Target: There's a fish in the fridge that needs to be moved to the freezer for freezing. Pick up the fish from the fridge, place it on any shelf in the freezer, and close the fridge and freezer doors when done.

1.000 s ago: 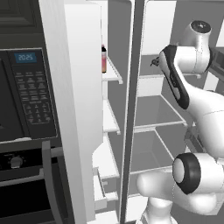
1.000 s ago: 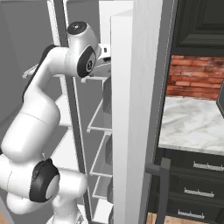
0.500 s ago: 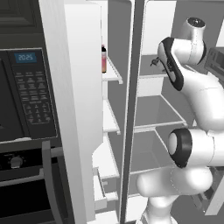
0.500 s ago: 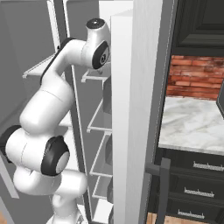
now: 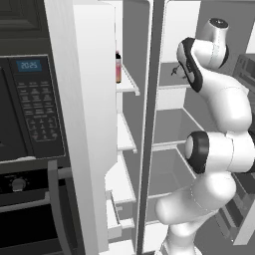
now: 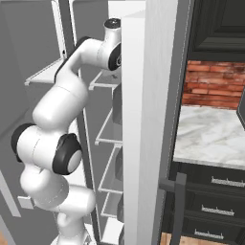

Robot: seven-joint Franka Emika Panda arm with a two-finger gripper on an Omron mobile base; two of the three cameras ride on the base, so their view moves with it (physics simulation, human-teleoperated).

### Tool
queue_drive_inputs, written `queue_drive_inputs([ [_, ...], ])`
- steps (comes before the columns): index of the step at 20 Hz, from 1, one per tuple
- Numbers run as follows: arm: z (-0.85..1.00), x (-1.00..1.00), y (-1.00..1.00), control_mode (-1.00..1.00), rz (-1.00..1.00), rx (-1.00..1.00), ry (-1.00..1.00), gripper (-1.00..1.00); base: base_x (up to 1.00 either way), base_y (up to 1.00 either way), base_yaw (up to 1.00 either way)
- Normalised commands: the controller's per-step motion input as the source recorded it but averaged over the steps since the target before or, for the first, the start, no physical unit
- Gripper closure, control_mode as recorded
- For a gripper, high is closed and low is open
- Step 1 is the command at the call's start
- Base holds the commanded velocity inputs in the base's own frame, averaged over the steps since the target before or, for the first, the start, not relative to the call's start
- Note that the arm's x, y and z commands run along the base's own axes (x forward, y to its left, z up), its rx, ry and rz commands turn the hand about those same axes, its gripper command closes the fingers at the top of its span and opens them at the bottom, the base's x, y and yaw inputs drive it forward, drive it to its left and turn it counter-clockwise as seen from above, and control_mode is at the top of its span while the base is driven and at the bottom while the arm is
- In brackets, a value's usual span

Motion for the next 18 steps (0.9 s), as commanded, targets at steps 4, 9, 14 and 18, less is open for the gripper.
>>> queue_drive_inputs([
  [4, -0.26, 0.38, -0.11, -1.00, 0.06, 0.00, 0.00, -1.00, 0.00, 0.00, 0.00],
  [9, -0.20, 0.36, -0.04, -1.00, 0.04, 0.00, 0.00, -1.00, 0.00, 0.00, 0.00],
  [14, -0.19, 0.36, -0.01, -1.00, 0.04, 0.00, 0.00, -1.00, 0.00, 0.00, 0.00],
  [18, -0.06, 0.34, -0.12, -1.00, 0.07, 0.00, 0.00, -1.00, 0.00, 0.00, 0.00],
])
